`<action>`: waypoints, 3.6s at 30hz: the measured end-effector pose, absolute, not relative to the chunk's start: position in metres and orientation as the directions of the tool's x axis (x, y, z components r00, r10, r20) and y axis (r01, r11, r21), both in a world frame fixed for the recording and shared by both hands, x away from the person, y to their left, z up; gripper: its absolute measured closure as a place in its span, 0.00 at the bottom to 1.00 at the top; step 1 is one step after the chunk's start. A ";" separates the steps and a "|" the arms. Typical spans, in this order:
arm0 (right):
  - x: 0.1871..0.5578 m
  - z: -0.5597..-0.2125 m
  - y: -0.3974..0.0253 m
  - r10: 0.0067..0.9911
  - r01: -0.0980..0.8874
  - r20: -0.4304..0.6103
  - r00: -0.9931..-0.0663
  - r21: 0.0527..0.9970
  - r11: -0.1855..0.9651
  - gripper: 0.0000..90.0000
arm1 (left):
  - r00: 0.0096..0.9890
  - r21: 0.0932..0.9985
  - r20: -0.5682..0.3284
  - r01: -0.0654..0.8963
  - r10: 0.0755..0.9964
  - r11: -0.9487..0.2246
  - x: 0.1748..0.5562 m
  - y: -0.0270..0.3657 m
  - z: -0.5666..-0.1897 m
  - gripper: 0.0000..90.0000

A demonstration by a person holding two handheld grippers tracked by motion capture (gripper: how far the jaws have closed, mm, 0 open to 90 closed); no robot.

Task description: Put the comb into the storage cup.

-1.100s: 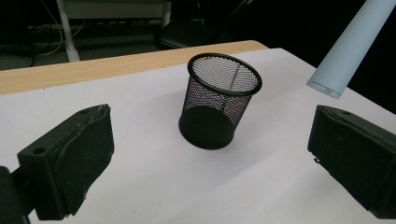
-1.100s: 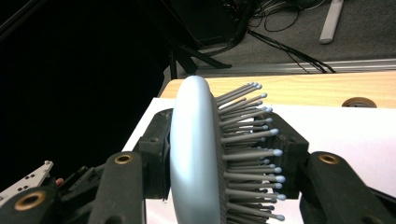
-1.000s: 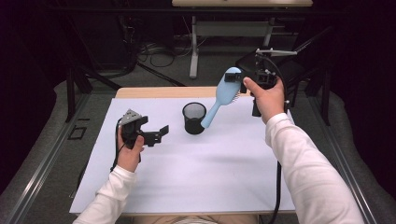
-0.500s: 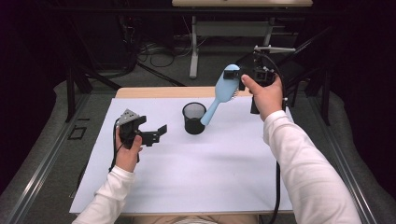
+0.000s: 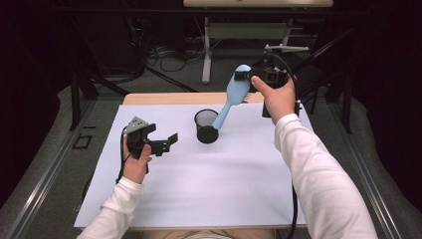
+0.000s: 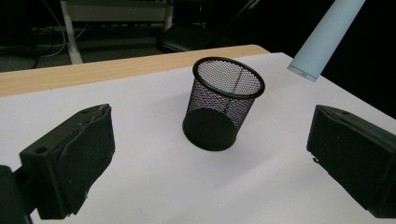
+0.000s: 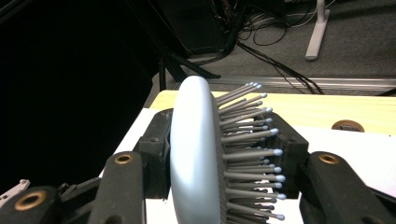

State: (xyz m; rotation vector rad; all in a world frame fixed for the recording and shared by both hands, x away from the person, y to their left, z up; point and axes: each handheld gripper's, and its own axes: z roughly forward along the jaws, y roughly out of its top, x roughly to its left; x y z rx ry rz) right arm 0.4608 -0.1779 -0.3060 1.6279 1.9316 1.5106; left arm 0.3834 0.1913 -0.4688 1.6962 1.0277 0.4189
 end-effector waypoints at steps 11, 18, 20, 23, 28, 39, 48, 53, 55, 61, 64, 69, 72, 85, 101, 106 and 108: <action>0.471 -0.307 -0.162 0.834 0.608 0.409 -0.370 0.785 -0.115 0.56 | 0.571 0.905 -0.208 0.421 0.794 -0.066 0.383 0.192 -0.468 0.01; 0.478 -0.307 -0.154 0.847 0.601 0.389 -0.362 0.792 -0.107 0.56 | 0.571 0.905 -0.217 0.422 0.792 -0.058 0.383 0.194 -0.468 0.01; 0.480 -0.308 -0.151 0.853 0.598 0.379 -0.359 0.795 -0.102 0.56 | 0.572 0.905 -0.220 0.423 0.790 -0.054 0.383 0.194 -0.467 0.01; 0.482 -0.309 -0.147 0.861 0.589 0.359 -0.360 0.804 -0.089 0.56 | 0.574 0.904 -0.218 0.423 0.789 -0.057 0.383 0.194 -0.467 0.01; 0.487 -0.312 -0.142 0.866 0.591 0.354 -0.354 0.802 -0.086 0.56 | 0.573 0.901 -0.225 0.431 0.788 -0.056 0.383 0.194 -0.467 0.02; 0.491 -0.315 -0.129 0.877 0.586 0.325 -0.353 0.808 -0.063 0.56 | 0.567 0.897 -0.208 0.435 0.797 -0.075 0.383 0.194 -0.467 0.03; 0.493 -0.317 -0.117 0.885 0.571 0.290 -0.364 0.820 -0.034 0.56 | 0.565 0.894 -0.188 0.438 0.803 -0.099 0.383 0.193 -0.467 0.04; 0.495 -0.319 -0.112 0.887 0.570 0.283 -0.365 0.821 -0.028 0.56 | 0.567 0.892 -0.191 0.440 0.801 -0.098 0.383 0.194 -0.467 0.04; 0.496 -0.320 -0.111 0.888 0.567 0.276 -0.369 0.823 -0.020 0.56 | 0.567 0.892 -0.193 0.441 0.801 -0.098 0.383 0.194 -0.467 0.04; 0.498 -0.324 -0.108 0.894 0.562 0.257 -0.367 0.827 -0.007 0.55 | 0.568 0.892 -0.195 0.441 0.799 -0.096 0.383 0.195 -0.467 0.04; 0.499 -0.326 -0.107 0.897 0.561 0.248 -0.366 0.828 -0.001 0.55 | 0.568 0.892 -0.196 0.442 0.799 -0.095 0.383 0.195 -0.467 0.04; 0.499 -0.330 -0.106 0.901 0.559 0.238 -0.363 0.829 0.007 0.55 | 0.567 0.892 -0.194 0.442 0.800 -0.097 0.383 0.195 -0.467 0.04; 0.500 -0.332 -0.105 0.902 0.559 0.235 -0.363 0.829 0.009 0.55 | 0.566 0.891 -0.193 0.443 0.801 -0.098 0.383 0.195 -0.468 0.04; 0.503 -0.344 -0.104 0.906 0.564 0.226 -0.359 0.826 0.018 0.55 | 0.563 0.889 -0.202 0.448 0.801 -0.090 0.384 0.196 -0.468 0.04; 0.506 -0.362 -0.099 0.912 0.574 0.197 -0.359 0.818 0.049 0.55 | 0.563 0.890 -0.209 0.448 0.800 -0.082 0.384 0.198 -0.468 0.04; 0.507 -0.367 -0.098 0.912 0.578 0.195 -0.360 0.814 0.054 0.55 | 0.558 0.890 -0.211 0.449 0.803 -0.079 0.384 0.198 -0.468 0.04; 0.507 -0.369 -0.098 0.912 0.578 0.195 -0.362 0.814 0.055 0.55 | 0.560 0.890 -0.213 0.449 0.801 -0.077 0.384 0.198 -0.468 0.04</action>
